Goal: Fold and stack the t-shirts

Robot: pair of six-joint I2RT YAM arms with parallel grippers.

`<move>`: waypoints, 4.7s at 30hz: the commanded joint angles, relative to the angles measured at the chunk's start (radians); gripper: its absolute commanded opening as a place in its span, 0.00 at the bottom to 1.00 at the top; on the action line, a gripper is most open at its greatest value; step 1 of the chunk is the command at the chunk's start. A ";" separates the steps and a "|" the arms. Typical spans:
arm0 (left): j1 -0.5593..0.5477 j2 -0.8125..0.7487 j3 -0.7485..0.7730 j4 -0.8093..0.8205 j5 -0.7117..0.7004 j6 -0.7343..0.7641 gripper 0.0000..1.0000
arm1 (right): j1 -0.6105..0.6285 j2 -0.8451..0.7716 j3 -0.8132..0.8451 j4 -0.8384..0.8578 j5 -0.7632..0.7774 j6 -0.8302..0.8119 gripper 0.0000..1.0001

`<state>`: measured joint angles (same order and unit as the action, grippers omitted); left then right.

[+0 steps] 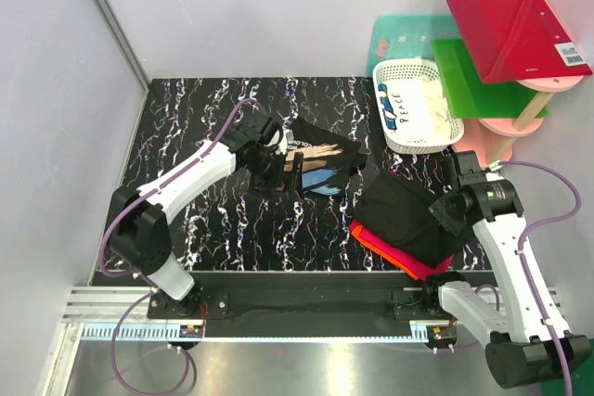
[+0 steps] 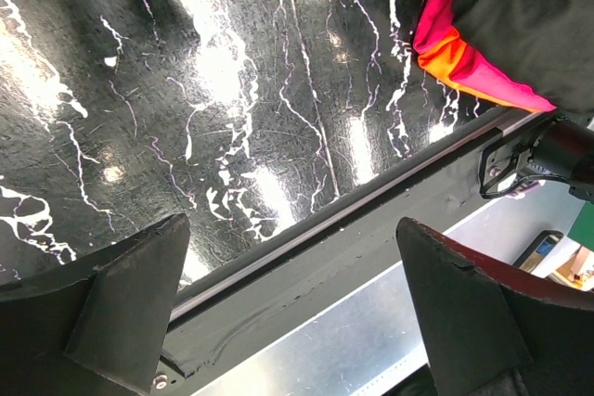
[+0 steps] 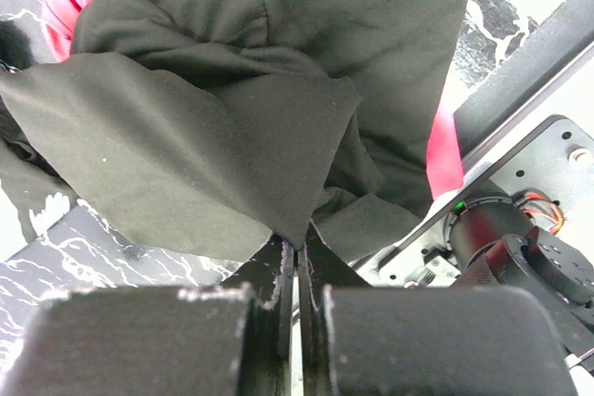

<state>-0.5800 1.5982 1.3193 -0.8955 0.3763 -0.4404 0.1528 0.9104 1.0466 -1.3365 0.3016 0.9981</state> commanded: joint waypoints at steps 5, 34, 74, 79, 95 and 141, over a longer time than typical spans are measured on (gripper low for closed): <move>-0.003 -0.014 0.024 0.026 0.041 0.016 0.99 | -0.013 -0.093 0.114 -0.296 0.122 0.103 0.00; -0.012 0.020 0.050 0.059 0.078 -0.007 0.99 | -0.024 -0.070 0.124 -0.170 0.068 0.083 1.00; -0.327 0.726 0.741 0.133 0.188 -0.077 0.32 | -0.024 0.036 0.121 -0.003 -0.030 -0.127 1.00; -0.316 0.632 0.655 0.145 0.151 -0.077 0.00 | -0.024 0.171 0.043 0.068 -0.004 -0.099 0.99; -0.305 0.578 0.566 0.158 0.179 -0.081 0.00 | -0.025 0.468 0.099 0.253 0.105 -0.182 0.95; -0.334 0.442 0.409 -0.206 0.237 0.109 0.99 | -0.025 0.559 0.357 0.312 -0.118 -0.395 1.00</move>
<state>-0.9066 2.1033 1.7248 -1.0260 0.6273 -0.3939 0.1345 1.5589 1.3174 -1.0222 0.1387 0.6338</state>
